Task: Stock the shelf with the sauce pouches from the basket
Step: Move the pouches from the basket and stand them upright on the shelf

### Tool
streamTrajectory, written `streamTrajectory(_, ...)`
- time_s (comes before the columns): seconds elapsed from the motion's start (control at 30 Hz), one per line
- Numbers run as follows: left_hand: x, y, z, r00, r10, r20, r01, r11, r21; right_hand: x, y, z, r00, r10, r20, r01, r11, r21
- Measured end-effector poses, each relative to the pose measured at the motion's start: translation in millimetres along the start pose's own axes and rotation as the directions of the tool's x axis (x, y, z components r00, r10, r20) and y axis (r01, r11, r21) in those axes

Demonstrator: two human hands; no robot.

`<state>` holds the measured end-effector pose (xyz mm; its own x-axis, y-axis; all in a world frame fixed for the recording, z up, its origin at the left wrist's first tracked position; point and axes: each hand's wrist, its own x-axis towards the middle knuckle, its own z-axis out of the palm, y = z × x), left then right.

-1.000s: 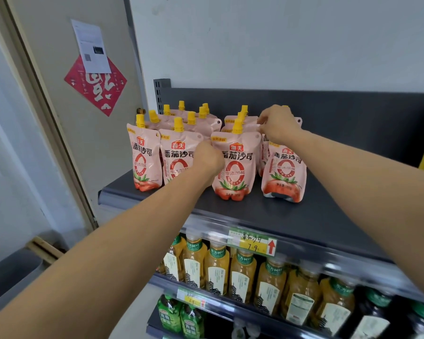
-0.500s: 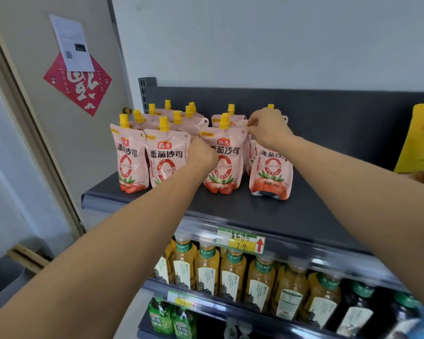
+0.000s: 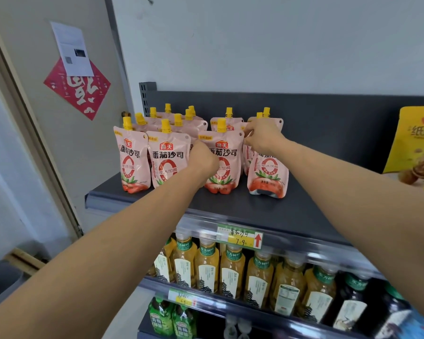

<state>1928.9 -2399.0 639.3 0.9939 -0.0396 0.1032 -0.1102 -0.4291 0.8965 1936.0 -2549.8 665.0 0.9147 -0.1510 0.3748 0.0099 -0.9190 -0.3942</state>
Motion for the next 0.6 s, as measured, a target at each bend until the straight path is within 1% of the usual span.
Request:
streamTrajectory(0.07,3,-3,-1,0.999,-0.023,0.03,0.023,1.0,0.01,0,0,1,0.999,0.027,0.04,-0.03,0.998,0.063)
streamTrajectory(0.13,3,-3,-2,0.999,-0.009,0.051,0.006,0.998,0.07,2,2,3,0.993,0.051,0.107,-0.066,0.988,0.14)
streamTrajectory(0.2,5,-4,-2,0.998,0.012,0.061,-0.016,0.997,0.074,5,4,6,0.983,0.084,0.163,-0.117,0.971,0.207)
streamTrajectory(0.27,7,-6,-1,0.998,0.026,0.062,-0.03,0.998,0.063,11,7,9,0.977,0.126,0.173,-0.173,0.942,0.288)
streamTrajectory(0.33,9,-8,0,0.998,0.036,0.06,-0.039,0.998,0.053,19,8,11,0.974,0.173,0.148,-0.215,0.913,0.346)
streamTrajectory(0.47,12,-10,2,0.997,0.05,0.058,-0.053,0.998,0.044,32,10,13,0.964,0.245,0.1,-0.265,0.892,0.366)
streamTrajectory(0.53,14,-12,3,0.997,0.06,0.051,-0.063,0.997,0.054,37,12,15,0.952,0.282,0.116,-0.305,0.88,0.363)
streamTrajectory(0.6,15,-13,4,0.996,0.08,0.042,-0.082,0.995,0.062,38,12,15,0.951,0.276,0.141,-0.308,0.893,0.329)
